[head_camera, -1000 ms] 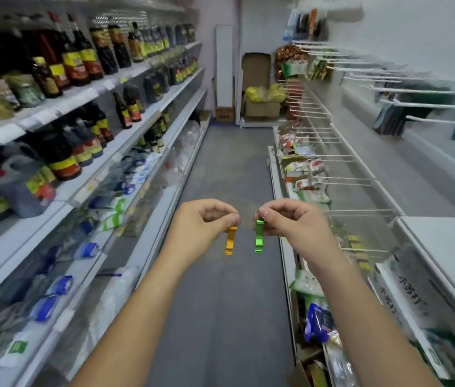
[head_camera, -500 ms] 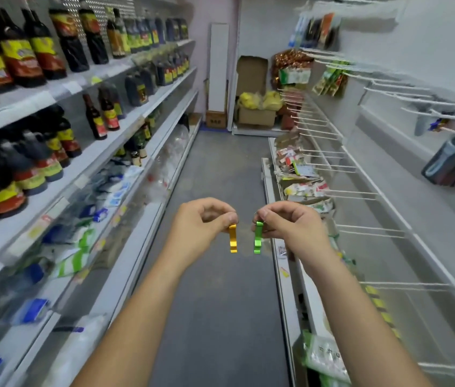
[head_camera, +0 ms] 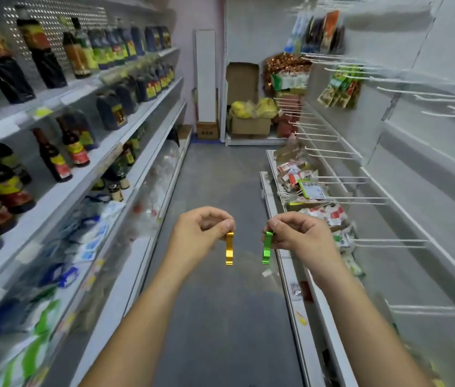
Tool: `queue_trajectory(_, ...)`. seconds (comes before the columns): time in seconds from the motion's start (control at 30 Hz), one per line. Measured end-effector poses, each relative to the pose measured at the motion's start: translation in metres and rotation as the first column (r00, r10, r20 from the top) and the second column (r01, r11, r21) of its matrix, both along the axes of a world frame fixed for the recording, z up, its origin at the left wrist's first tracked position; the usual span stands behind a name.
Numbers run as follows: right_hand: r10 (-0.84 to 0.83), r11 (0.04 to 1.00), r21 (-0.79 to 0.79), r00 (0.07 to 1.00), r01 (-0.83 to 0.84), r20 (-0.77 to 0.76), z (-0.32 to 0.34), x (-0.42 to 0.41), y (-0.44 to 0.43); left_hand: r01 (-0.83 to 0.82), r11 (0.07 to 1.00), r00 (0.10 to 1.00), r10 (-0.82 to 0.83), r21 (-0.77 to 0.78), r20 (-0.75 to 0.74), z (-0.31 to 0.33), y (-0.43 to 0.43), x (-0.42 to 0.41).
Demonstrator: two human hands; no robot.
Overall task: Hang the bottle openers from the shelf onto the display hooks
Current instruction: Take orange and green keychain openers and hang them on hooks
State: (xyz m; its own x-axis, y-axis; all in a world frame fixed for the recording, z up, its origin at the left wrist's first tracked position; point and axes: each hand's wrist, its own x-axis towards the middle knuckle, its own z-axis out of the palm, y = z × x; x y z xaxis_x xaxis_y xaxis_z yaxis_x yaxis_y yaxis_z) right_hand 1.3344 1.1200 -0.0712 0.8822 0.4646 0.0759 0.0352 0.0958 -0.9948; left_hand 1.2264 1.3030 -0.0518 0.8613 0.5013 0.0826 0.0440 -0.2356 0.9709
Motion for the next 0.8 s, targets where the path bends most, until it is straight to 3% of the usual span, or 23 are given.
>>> queue_trajectory(0.4, -0.079, 0.997, 0.002, 0.996, 0.079, 0.036, 0.024, 0.233, 0.073, 0.088, 0.996, 0.996, -0.088, 0.017, -0.009, 0.027, 0.080, 0.250)
queue_trajectory(0.8, -0.456, 0.888, -0.052, 0.889, 0.457, 0.034, 0.014, 0.377, 0.094, 0.419, 0.908, 0.908, -0.419, 0.002, 0.017, 0.010, 0.118, 0.474)
